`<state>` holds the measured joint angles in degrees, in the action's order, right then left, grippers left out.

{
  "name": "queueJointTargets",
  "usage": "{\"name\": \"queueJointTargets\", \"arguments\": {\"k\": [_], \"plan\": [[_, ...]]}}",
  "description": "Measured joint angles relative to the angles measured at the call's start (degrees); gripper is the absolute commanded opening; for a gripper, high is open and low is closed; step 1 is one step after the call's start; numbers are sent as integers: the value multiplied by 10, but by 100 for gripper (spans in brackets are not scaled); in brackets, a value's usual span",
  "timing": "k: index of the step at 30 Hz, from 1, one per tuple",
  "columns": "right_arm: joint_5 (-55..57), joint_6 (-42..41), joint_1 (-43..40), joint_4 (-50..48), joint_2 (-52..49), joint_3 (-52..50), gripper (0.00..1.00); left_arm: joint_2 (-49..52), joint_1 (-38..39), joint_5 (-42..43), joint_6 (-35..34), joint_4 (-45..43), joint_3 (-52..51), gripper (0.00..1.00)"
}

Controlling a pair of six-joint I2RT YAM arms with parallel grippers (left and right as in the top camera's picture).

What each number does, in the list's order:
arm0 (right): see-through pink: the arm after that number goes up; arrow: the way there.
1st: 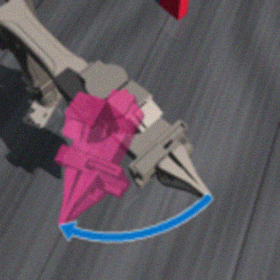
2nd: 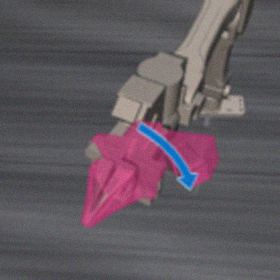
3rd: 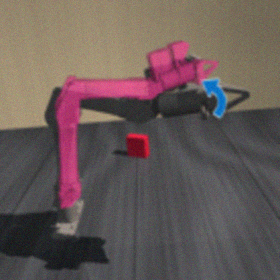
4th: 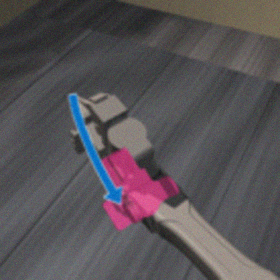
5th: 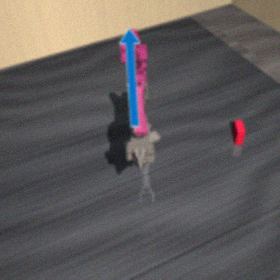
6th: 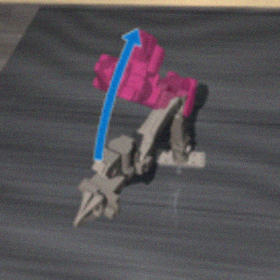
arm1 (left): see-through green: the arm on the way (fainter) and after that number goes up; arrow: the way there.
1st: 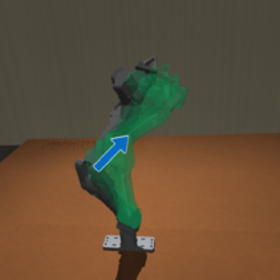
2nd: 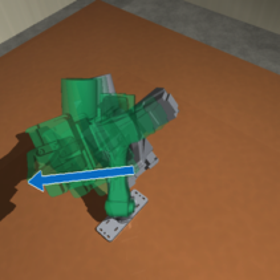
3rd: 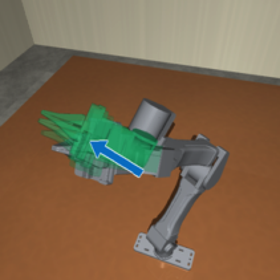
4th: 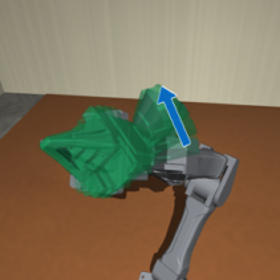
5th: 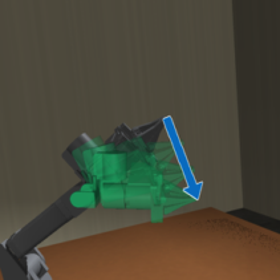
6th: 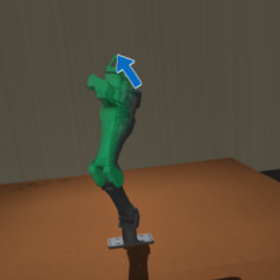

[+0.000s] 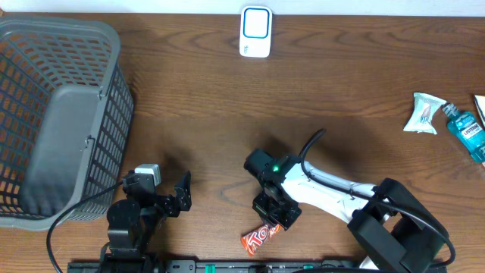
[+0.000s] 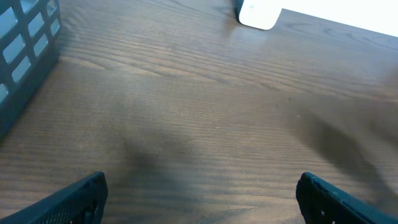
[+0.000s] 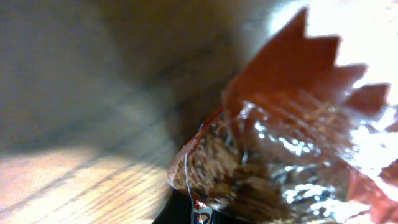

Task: Scan the item barcode
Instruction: 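Move the right gripper to the red chocolate bar and grasp it, then lift the chocolate bar with the right gripper toward the scanner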

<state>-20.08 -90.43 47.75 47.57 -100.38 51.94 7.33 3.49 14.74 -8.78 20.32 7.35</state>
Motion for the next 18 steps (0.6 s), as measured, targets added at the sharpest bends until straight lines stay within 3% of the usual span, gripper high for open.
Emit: {"name": "queueJointTargets", "arguments": {"k": [5, 9, 10, 12, 18], "plan": [[23, 89, -50, -68, 5, 10, 1, 0, 0, 0, 0, 0, 0, 96], [47, 316, -109, -149, 5, 33, 2, 0, 0, 0, 0, 0, 0, 96], [47, 433, -126, -168, 4, 46, 1, 0, 0, 0, 0, 0, 0, 96], [46, 555, -133, -169, 4, 57, 2, 0, 0, 0, 0, 0, 0, 96], [59, 708, -133, -146, 4, 60, 2, 0, 0, 0, 0, 0, 0, 96]]}}
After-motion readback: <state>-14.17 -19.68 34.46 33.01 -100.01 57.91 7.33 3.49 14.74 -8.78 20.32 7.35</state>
